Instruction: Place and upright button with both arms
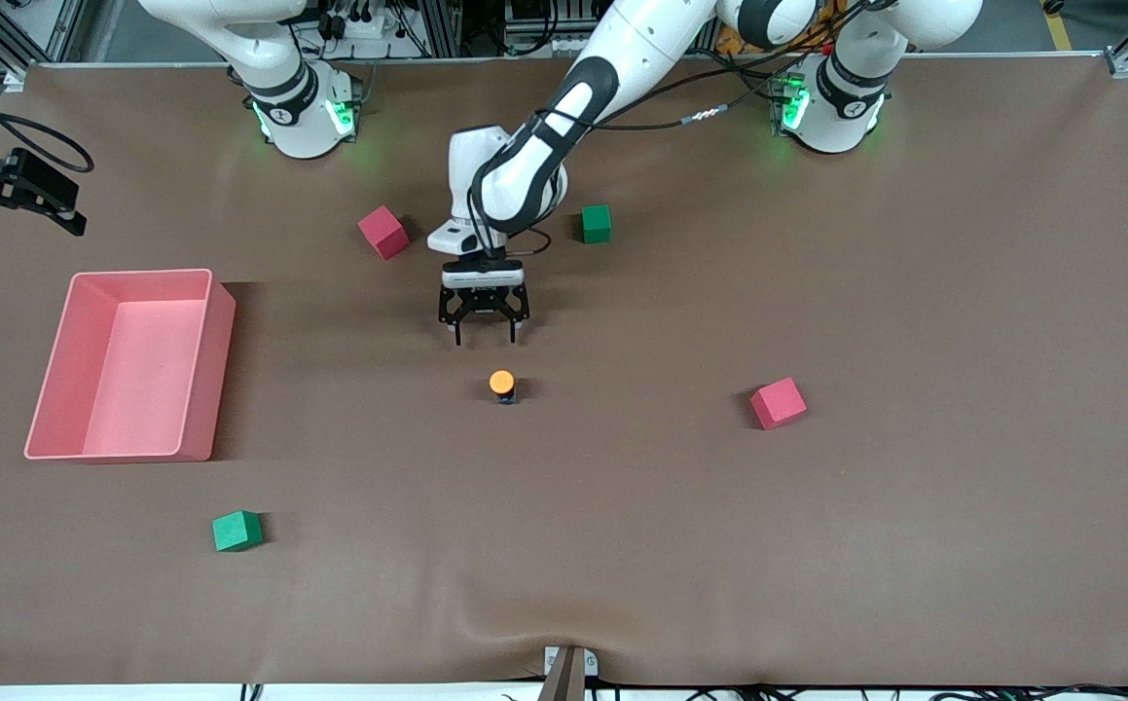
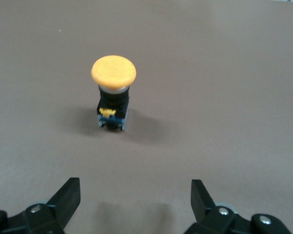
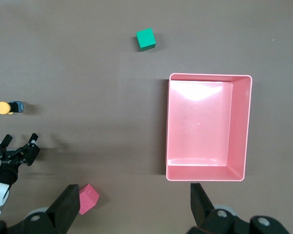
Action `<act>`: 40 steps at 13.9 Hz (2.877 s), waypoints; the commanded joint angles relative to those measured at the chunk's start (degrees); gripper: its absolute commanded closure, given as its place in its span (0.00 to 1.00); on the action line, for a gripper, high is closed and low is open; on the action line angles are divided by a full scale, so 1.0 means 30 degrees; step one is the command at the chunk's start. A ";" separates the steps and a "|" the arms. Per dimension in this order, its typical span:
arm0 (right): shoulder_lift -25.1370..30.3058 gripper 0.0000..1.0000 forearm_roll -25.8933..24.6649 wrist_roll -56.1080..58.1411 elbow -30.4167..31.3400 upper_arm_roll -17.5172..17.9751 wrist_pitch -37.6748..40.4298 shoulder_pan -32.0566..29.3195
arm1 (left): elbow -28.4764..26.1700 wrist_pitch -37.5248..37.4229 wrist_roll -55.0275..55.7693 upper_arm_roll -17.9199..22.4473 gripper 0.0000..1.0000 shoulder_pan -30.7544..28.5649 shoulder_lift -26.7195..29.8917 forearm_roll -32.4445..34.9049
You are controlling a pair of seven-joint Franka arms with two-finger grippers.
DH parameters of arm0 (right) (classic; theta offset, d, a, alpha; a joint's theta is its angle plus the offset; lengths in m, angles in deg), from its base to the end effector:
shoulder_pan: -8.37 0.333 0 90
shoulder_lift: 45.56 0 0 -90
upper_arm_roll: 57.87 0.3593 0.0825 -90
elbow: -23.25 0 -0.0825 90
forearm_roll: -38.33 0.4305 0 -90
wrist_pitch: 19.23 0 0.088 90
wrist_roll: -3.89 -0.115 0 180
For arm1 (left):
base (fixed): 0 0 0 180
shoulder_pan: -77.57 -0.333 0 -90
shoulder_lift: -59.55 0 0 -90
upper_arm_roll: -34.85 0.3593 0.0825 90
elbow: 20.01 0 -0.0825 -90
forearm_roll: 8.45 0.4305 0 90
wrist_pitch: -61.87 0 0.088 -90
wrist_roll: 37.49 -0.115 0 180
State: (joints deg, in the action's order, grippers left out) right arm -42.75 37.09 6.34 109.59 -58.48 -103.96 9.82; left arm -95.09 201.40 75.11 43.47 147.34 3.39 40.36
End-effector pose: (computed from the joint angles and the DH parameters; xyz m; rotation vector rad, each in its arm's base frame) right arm 0.5736 0.0056 0.7133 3.1189 0.0861 0.0322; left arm 0.3771 -0.7387 0.1502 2.8530 0.2665 1.0648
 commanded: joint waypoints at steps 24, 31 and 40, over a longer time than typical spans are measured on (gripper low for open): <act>-0.0146 0.00 -0.0141 0.0181 -0.0334 0.0028 0.0117 0.0014 | -0.0546 -1.8147 -2.6566 -0.0822 0.00 -1.1414 1.5260 -1.5095; -0.0146 0.00 -0.0141 0.0181 -0.0334 0.0028 0.0146 0.0132 | -0.0489 -1.8500 -3.1639 -0.0852 0.00 -1.5840 1.6113 -1.5125; -0.0146 0.00 0.1294 0.0181 -0.0304 -0.0001 0.0234 -0.0191 | -0.0429 -1.8588 -3.5383 -0.0851 0.00 -1.8946 1.6464 -1.6062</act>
State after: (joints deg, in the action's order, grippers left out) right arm -42.86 39.45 6.44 109.46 -58.50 -103.87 9.78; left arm -95.43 146.18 -26.88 41.64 92.83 51.13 -6.69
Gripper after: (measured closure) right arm 0.000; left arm 0.000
